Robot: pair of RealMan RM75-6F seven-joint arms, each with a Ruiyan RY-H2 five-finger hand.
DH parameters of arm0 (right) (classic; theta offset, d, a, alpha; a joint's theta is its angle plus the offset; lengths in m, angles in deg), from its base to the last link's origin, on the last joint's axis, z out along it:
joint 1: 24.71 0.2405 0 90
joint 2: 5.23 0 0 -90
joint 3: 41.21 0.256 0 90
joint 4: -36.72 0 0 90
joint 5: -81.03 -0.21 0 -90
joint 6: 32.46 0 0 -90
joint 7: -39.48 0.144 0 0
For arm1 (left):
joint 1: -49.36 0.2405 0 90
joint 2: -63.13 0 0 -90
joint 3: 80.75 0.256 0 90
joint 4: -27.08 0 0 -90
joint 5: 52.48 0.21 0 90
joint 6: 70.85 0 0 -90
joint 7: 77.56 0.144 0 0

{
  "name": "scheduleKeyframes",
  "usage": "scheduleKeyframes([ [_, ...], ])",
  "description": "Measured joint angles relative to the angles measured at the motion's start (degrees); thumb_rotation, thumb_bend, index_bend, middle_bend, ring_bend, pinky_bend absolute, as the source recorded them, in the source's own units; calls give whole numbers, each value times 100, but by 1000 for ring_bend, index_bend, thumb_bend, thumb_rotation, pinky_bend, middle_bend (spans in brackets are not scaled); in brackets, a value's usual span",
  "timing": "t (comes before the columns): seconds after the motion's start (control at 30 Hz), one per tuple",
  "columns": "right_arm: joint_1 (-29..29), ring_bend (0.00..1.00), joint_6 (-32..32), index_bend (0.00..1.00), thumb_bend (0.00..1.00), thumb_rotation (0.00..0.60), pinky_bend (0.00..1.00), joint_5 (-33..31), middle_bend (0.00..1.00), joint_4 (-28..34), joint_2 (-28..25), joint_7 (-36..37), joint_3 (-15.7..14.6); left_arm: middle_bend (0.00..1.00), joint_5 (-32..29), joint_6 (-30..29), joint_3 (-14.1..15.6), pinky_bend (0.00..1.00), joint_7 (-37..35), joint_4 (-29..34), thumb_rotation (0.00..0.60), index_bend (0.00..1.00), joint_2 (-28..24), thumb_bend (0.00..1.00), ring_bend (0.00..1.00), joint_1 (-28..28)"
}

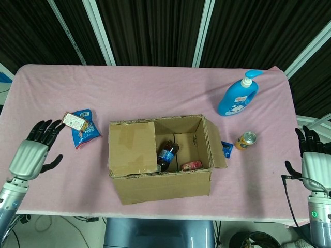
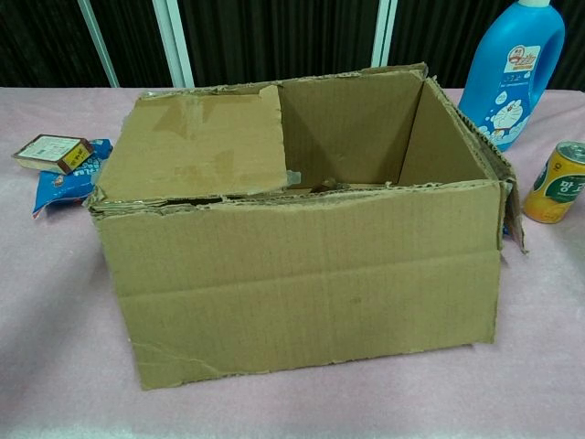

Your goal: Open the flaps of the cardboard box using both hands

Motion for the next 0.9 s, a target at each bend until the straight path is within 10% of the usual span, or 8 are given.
scheduleKeyframes([
  [0.4, -130, 0, 18, 0, 350, 600, 236, 243, 0, -995, 536, 756, 79, 211, -930, 2768, -893, 249, 646, 689, 600, 140, -438, 835, 123, -2203],
  [0.9, -180, 0, 244, 0, 355, 600, 236, 278, 0, -1194, 614, 1009, 222, 277, -1908, 4674, -1219, 283, 971, -333, 600, 201, 655, 858, 172, -4311],
])
